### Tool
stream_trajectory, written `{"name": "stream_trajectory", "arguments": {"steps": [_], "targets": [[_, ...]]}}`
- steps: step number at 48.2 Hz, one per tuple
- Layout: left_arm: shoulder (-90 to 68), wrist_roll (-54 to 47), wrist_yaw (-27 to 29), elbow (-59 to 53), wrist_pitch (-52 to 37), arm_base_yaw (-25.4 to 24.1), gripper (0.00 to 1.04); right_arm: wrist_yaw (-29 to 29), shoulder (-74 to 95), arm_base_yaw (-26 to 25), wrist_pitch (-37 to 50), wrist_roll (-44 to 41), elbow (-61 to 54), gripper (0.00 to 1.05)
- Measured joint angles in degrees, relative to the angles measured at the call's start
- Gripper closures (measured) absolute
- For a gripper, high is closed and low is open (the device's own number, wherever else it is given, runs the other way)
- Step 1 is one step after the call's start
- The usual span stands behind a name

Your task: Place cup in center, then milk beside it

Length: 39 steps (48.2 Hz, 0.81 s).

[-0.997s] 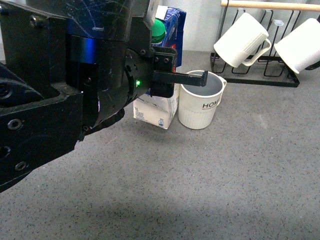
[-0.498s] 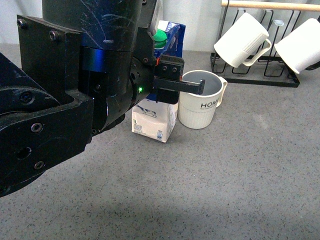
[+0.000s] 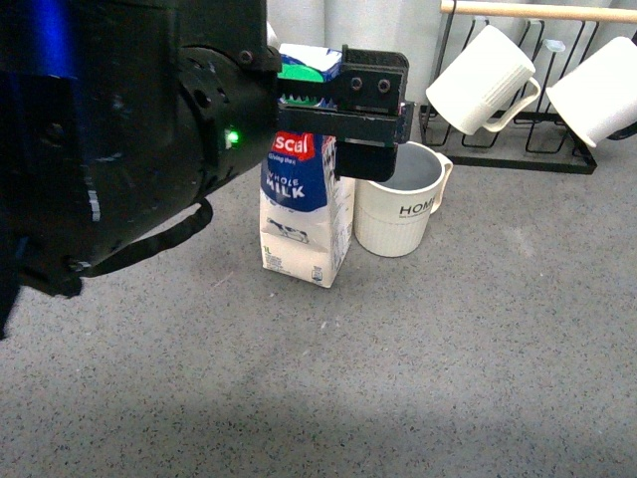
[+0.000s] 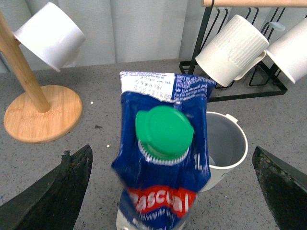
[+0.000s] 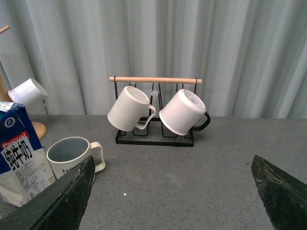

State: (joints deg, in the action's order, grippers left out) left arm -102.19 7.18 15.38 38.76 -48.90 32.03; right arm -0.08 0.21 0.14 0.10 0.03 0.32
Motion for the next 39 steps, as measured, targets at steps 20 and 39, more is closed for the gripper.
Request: {"name": "stream_trajectory", "arguments": {"steps": [20, 39], "targets": [[14.67, 1.22, 0.74, -9.46, 2.73, -3.37, 0.06, 0.0, 0.0, 0.0, 0.0, 0.0, 0.0, 0.09], [24.17, -5.95, 5.9, -23.08, -12.66, -10.21, 0.45, 0.15, 0.0, 0.0, -0.02, 0.0, 0.0, 0.09]]}}
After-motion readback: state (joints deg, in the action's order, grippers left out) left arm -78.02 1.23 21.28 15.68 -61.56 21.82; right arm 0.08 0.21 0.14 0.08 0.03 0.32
